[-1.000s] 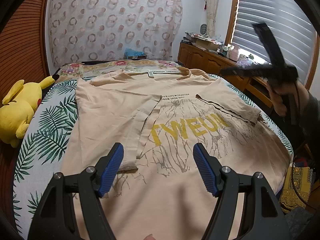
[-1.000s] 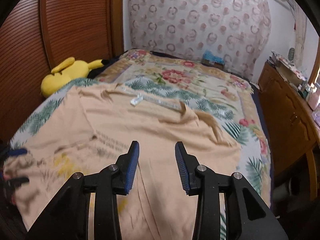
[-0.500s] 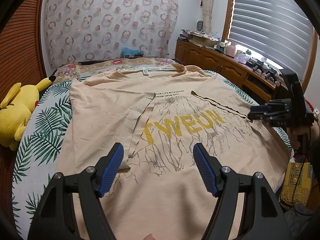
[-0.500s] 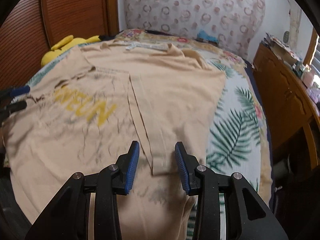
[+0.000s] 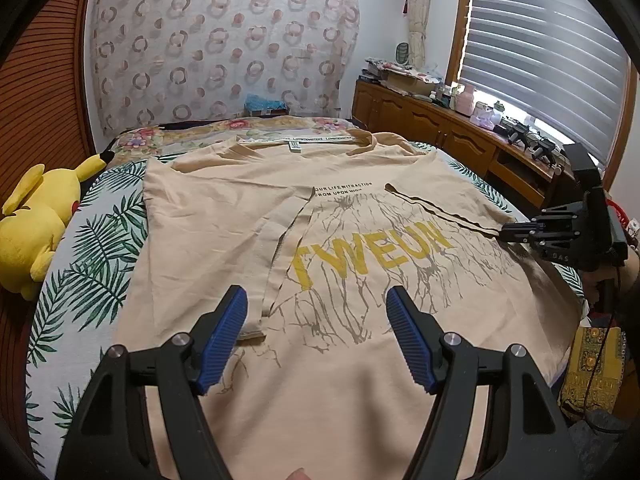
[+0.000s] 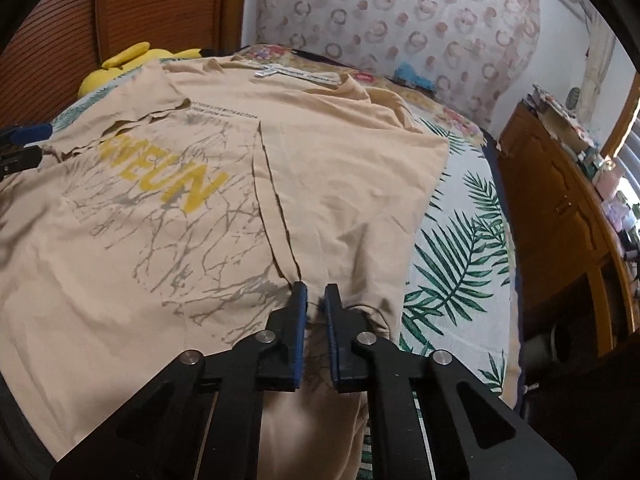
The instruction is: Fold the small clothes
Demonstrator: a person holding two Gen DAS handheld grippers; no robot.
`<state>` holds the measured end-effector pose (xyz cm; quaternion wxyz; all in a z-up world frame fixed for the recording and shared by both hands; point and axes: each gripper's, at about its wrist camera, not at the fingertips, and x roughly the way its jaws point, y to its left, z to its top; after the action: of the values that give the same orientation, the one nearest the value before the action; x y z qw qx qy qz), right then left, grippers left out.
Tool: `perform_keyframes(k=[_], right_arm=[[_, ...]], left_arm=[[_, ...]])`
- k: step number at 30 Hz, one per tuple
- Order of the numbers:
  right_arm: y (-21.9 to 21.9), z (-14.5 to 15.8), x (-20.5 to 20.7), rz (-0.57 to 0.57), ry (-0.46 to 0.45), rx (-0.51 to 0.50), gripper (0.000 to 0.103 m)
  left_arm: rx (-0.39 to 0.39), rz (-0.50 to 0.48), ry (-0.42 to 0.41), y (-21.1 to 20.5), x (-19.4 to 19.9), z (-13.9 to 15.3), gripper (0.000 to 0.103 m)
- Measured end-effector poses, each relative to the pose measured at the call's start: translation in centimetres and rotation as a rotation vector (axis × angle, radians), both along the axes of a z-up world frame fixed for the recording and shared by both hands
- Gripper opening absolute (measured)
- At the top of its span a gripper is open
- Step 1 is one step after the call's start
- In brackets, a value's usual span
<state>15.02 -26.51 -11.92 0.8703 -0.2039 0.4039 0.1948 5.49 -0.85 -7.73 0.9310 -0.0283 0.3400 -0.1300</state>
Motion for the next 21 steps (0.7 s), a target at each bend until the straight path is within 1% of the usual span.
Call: perform_keyframes(k=[3,5,7,10,12,13,14,16,18,20,21], right_arm=[[0.1,0.9,-0.3,0.013,0.000,0.046,0.003],[0.1,1.9,-0.5,0.032,0.011,0.107,0.003],[0.3,2.5,-0.8,0.048,0.017,0.145,0.003],[0.8,2.2,-0.7,0.062,0.050,0.138,0.003],[1.0,1.9,-0.6,0.063,0.064,0.144,0.009],[1.0,1.9,-0.4,0.061,0.069,0.146,0.014],[1.0,1.8,-0.4,0.053,0.063,0.142,0.020],[0.8,2.2,0.3,0.031,0.048,0.151,0.026],[0.5,2.6,1.1,0.018,0.036,0.165,0.028],[0.1,3.0,2.3,-0.002,0.013,0.156,0.042],[-0.1,3.2,3.0,-0.016,0.003,0.153,0.044]], left_arm=[[0.000,-0.001,-0.001,0.0,0.0,0.0,0.072],[-0.001,0.000,-0.001,0.1,-0.1,0.0,0.072],[-0.002,0.000,-0.001,0.2,0.0,0.0,0.072],[0.000,-0.001,-0.004,0.6,0.1,0.2,0.072],[0.008,0.005,-0.003,1.1,0.6,0.4,0.072],[0.015,0.010,-0.003,1.4,0.8,0.5,0.072],[0.023,0.015,-0.005,1.8,1.3,0.7,0.072],[0.033,0.020,-0.003,2.5,2.1,1.0,0.072],[0.039,0.033,0.000,3.5,3.1,1.3,0.072],[0.054,0.051,0.002,4.7,4.3,1.5,0.072],[0.065,0.059,0.002,5.1,4.8,1.6,0.072]])
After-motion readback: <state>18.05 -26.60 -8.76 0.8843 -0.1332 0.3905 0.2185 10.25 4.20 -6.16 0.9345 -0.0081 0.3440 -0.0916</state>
